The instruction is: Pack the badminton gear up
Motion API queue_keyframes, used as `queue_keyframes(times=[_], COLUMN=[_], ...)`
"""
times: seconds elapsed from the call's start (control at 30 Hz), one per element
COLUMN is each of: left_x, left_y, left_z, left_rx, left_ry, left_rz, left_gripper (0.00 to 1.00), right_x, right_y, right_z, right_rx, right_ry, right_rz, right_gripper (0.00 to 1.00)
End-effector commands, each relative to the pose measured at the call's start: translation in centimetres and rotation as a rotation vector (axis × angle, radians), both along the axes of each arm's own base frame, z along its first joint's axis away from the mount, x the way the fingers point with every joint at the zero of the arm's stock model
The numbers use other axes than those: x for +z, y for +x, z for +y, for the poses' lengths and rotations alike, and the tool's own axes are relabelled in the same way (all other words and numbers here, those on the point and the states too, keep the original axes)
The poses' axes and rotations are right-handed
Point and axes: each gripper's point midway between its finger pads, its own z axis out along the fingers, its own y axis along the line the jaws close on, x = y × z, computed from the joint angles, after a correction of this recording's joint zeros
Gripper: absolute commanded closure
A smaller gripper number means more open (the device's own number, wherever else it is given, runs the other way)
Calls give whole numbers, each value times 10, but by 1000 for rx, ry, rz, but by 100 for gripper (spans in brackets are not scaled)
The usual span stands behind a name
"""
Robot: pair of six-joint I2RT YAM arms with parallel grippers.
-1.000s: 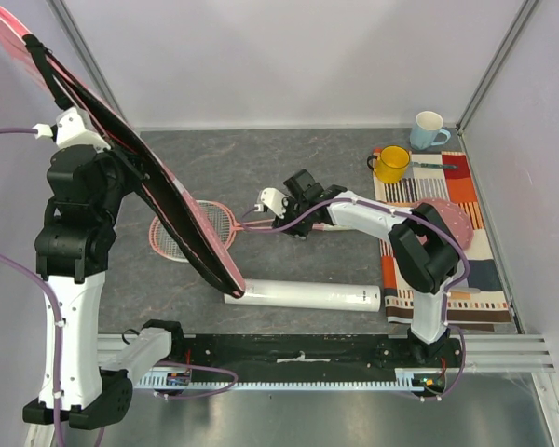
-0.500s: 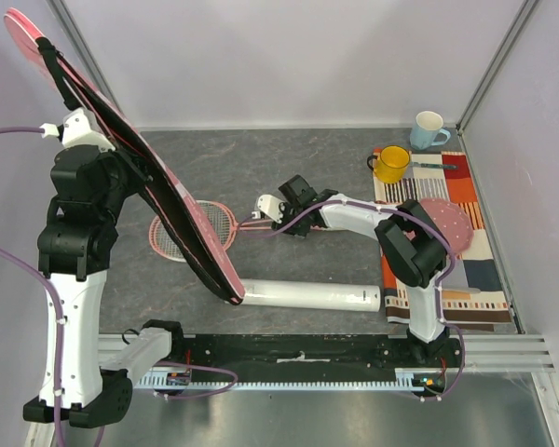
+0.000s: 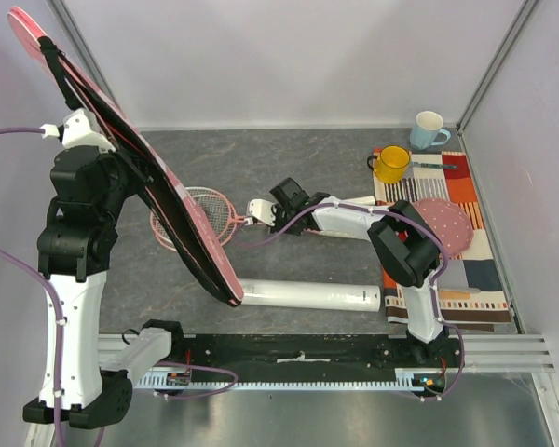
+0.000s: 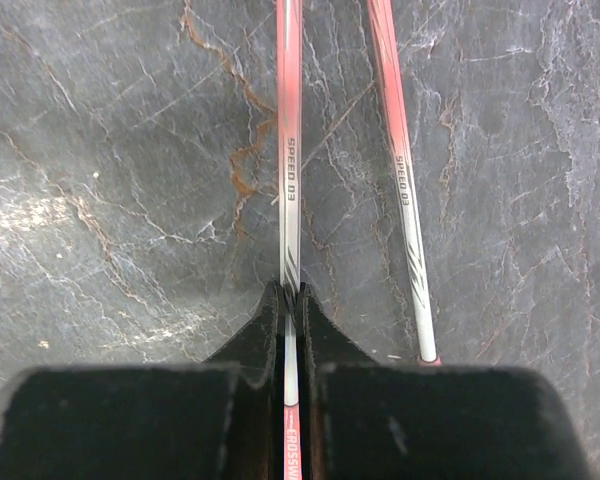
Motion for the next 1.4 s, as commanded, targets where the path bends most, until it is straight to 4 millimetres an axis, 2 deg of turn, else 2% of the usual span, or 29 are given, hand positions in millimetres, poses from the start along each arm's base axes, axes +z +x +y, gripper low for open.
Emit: queue_keyframes(times=[0.0, 0.23, 0.3, 0.43, 0.67, 0.73, 0.87, 0.9, 0.93, 1.03, 1.07, 1.1, 1.13, 1.2, 1.27, 1.3, 1.37], left_x=[32, 39, 40, 43, 49, 47, 41, 39, 35, 25, 12, 6, 8, -16, -25, -42, -60], left_y=[-6, -5, -4, -4, -1, 7, 26, 29, 34, 52, 66, 72, 77, 97, 108, 121, 132], left_z=[12, 11, 12, 16, 16, 14, 2, 0, -2, -11, -15, -19, -27, -36, -48, -51, -57], left_rx=[37, 34, 32, 50, 54, 44, -2, -9, -18, -54, -70, -87, -127, -161, -216, -221, -237], left_ry=[56, 60, 70, 90, 88, 81, 42, 37, 33, 20, 18, 15, 4, -17, -48, -59, -78], left_rz=[-112, -126, -130, -134, -151, -139, -107, -97, -79, -25, 21, 46, 52, 138, 179, 226, 273], left_gripper=[98, 98, 98, 98, 98, 98, 98, 98, 98, 98, 98, 98, 98, 98, 98, 98, 98], right_x=[56, 120, 136, 168, 220, 229, 243, 249, 252, 273, 286, 294, 300, 318, 336, 343, 356], right_y=[21, 18, 19, 32, 52, 53, 61, 60, 64, 49, 40, 29, 21, 4, -17, -28, -50], right_z=[20, 35, 33, 22, -15, -23, -53, -54, -65, -62, -57, -50, -45, -38, -32, -28, -22], right_rx=[48, 125, 85, -56, -310, -358, -523, -524, -553, -537, -533, -486, -466, -441, -368, -359, -293], right_ry=[86, 189, 216, 287, 505, 541, 644, 681, 705, 837, 891, 923, 950, 1005, 1047, 1079, 1118], right_rz=[-139, -206, -212, -238, -181, -171, -100, -62, -40, 104, 158, 215, 259, 337, 409, 483, 584], right_gripper=[100, 100, 100, 100, 100, 100, 100, 100, 100, 100, 100, 100, 100, 100, 100, 100, 100])
